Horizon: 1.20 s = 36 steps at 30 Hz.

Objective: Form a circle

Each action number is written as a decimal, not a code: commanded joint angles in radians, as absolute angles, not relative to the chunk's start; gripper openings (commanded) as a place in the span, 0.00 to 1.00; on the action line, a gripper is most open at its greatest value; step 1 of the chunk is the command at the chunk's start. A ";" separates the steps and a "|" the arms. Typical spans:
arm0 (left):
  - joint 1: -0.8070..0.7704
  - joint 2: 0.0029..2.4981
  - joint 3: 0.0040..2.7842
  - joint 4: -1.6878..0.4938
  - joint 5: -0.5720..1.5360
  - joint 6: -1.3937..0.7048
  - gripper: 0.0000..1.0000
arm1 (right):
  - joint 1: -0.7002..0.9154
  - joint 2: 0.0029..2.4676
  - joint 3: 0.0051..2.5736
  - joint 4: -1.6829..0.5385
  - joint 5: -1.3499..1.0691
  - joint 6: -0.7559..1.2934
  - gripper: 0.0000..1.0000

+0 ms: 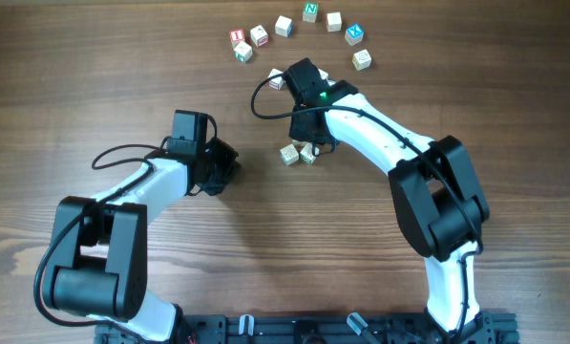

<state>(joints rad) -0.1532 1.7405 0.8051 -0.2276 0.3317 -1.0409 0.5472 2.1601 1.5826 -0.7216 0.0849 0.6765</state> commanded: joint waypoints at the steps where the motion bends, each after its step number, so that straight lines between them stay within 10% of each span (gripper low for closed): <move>1: -0.142 1.786 0.757 -0.256 0.239 -1.029 0.04 | 0.547 2.136 1.596 -0.720 0.068 0.677 0.05; 36: -0.147 1.786 0.757 -0.252 0.239 -1.029 0.04 | 0.529 2.116 1.653 -0.582 0.072 0.595 0.04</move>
